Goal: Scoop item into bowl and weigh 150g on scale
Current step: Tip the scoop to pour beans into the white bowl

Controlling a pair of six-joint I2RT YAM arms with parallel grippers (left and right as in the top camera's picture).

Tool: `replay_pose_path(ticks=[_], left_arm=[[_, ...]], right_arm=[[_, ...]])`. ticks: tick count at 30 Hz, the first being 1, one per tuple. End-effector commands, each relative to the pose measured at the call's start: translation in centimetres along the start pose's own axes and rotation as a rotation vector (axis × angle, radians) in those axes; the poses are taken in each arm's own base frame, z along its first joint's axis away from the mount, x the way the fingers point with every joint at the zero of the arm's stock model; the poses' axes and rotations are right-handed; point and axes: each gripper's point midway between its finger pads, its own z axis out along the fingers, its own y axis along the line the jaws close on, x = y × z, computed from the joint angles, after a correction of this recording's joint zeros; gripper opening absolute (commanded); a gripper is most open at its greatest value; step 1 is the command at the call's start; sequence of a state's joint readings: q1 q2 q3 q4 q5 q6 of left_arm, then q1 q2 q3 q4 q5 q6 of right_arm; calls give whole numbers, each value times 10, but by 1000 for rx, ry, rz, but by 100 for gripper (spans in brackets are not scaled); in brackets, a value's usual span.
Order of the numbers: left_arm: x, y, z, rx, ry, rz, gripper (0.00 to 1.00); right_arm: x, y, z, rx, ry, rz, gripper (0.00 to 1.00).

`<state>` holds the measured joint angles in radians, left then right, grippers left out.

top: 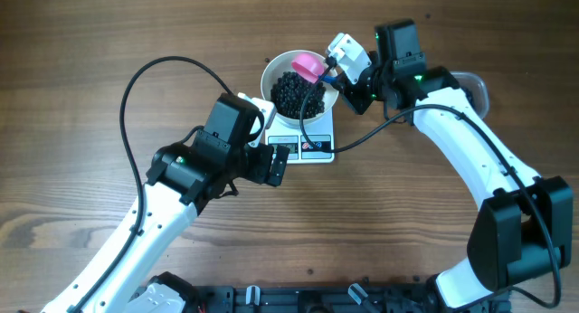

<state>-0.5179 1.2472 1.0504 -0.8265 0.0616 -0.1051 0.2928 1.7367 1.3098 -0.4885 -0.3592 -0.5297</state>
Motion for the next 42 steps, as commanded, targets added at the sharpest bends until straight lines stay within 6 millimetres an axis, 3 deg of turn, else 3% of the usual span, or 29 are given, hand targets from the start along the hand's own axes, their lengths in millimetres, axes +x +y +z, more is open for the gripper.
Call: replay_pose_path(ticks=[1, 17, 27, 36, 42], left_arm=[[-8, -2, -6, 11, -25, 22, 100], [-8, -2, -6, 11, -25, 22, 100], [-8, -2, -6, 11, -25, 22, 100], [-8, -2, -6, 11, -25, 22, 100], [-8, -2, -6, 11, -25, 22, 100]], right_arm=[[1, 6, 3, -37, 0, -15, 4], [-1, 18, 2, -102, -17, 0, 4], [-3, 21, 2, -118, -19, 174, 4], [14, 31, 0, -152, 53, 222, 4], [12, 30, 1, -148, 49, 265, 4]])
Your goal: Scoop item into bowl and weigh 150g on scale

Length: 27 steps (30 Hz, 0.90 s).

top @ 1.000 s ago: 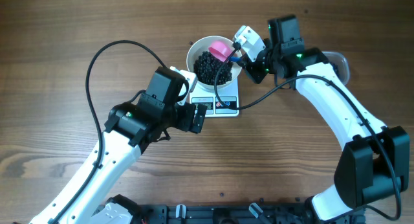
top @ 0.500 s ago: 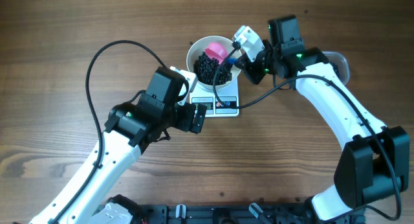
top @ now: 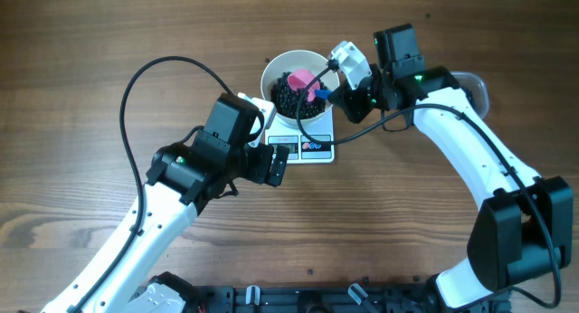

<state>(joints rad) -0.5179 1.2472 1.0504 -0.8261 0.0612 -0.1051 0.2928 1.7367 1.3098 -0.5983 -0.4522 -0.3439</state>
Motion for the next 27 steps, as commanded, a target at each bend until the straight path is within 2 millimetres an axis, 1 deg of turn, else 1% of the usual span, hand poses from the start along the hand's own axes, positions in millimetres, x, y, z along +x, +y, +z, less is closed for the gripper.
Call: replay_pose_path(ticks=[1, 10, 12, 14, 16, 23, 27], left_arm=[[-8, -2, -6, 11, -25, 22, 100], [-8, -2, -6, 11, -25, 22, 100], [-8, -2, -6, 11, -25, 22, 100], [-8, -2, -6, 11, -25, 22, 100], [-8, -2, -6, 11, -25, 22, 100], [-8, -2, -6, 11, -25, 22, 100], [-8, -2, -6, 11, -25, 22, 100]], right_arm=[[-2, 2, 3, -20, -7, 42, 4], [-11, -2, 1, -7, -44, 71, 4], [-12, -5, -1, -1, -52, 104, 4], [-14, -11, -5, 8, -68, 210, 4], [-13, -17, -9, 4, -75, 273, 4], [-15, -20, -18, -69, -113, 295, 4], [-19, -14, -20, -109, -134, 217, 4]])
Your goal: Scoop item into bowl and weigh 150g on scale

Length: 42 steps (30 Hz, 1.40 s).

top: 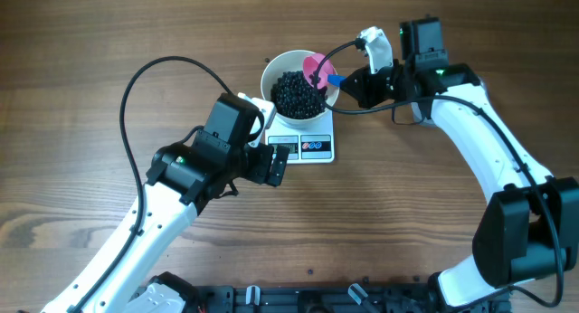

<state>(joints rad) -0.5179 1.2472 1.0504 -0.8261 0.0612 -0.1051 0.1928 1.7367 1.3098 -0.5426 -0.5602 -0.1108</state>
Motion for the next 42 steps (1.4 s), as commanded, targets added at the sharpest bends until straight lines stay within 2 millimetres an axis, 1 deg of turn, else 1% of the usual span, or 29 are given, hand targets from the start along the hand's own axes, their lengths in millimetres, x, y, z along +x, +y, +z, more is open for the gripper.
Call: replay_pose_path(ticks=[1, 11, 18, 20, 24, 28, 31, 37, 42], left_arm=[[-8, -2, -6, 11, -25, 22, 100], [-8, -2, -6, 11, -25, 22, 100], [-8, -2, -6, 11, -25, 22, 100], [-8, -2, -6, 11, -25, 22, 100], [-8, -2, -6, 11, -25, 22, 100], [-8, -2, -6, 11, -25, 22, 100], [-8, -2, -6, 11, -25, 22, 100], [-8, -2, -6, 11, -25, 22, 100], [-8, -2, -6, 11, -25, 22, 100]], right_arm=[[-6, 15, -2, -83, -24, -60, 4], [-8, 17, -3, -92, -37, -135, 4], [-23, 23, -16, -80, -96, -182, 4], [-25, 24, -18, -75, -103, -201, 4], [-25, 25, -20, -73, -105, -248, 4], [-21, 24, -19, -65, -91, -332, 4], [-22, 16, -19, -19, -87, -341, 4], [-23, 17, -20, -18, -90, -359, 4], [-25, 22, -21, -42, -105, -365, 4]])
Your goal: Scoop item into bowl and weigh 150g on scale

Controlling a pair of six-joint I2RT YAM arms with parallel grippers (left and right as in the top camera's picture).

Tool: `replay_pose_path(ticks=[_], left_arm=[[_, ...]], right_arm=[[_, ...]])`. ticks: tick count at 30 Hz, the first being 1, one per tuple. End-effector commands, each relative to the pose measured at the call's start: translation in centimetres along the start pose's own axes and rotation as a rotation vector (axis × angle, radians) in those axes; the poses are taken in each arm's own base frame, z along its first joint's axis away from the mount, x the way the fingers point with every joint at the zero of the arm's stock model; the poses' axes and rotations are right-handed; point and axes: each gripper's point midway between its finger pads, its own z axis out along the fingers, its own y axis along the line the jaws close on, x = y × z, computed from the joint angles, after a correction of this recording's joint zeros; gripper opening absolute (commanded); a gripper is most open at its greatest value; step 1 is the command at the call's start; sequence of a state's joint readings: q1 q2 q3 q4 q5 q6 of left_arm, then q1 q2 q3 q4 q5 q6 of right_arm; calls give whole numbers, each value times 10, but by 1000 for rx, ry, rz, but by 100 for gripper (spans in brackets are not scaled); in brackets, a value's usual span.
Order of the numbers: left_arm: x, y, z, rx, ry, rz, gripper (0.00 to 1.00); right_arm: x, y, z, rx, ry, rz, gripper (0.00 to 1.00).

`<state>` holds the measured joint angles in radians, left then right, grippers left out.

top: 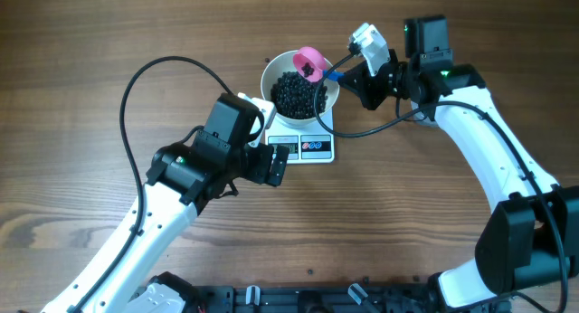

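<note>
A white bowl heaped with small black pieces stands on a white scale at the table's middle back. A pink scoop with a blue handle hangs over the bowl's far right rim, some black pieces in it. My right gripper is shut on that handle, just right of the bowl. My left gripper rests at the scale's near left edge; its jaws are hard to read from above.
A black cable loops from the right arm across the bowl's right side and over the scale. Another black cable arcs over the wooden table at the left. A clear container edge peeks out behind the right arm.
The scoop has shifted from the bowl's right rim to its far right rim, and it now shows black pieces inside. The right wrist has turned slightly. The left arm has not moved.
The scoop was first at the bowl's far right rim. Then it lay down in the black pieces at the bowl's middle. After that it stood at the right rim, the right arm drawn back right. Now it sits over the far right rim with pieces in it.
</note>
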<state>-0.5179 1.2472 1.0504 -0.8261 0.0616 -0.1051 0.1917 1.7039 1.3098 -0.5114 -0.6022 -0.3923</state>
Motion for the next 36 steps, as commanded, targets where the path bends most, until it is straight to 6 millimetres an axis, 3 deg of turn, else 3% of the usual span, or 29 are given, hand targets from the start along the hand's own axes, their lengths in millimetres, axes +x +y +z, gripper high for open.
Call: replay_pose_path(ticks=[1, 36], left_arm=[[-8, -2, -6, 11, -25, 22, 100], [-8, -2, -6, 11, -25, 22, 100]], right_arm=[[-15, 6, -9, -9, -46, -50, 4], [-30, 8, -20, 15, -98, -158, 4]])
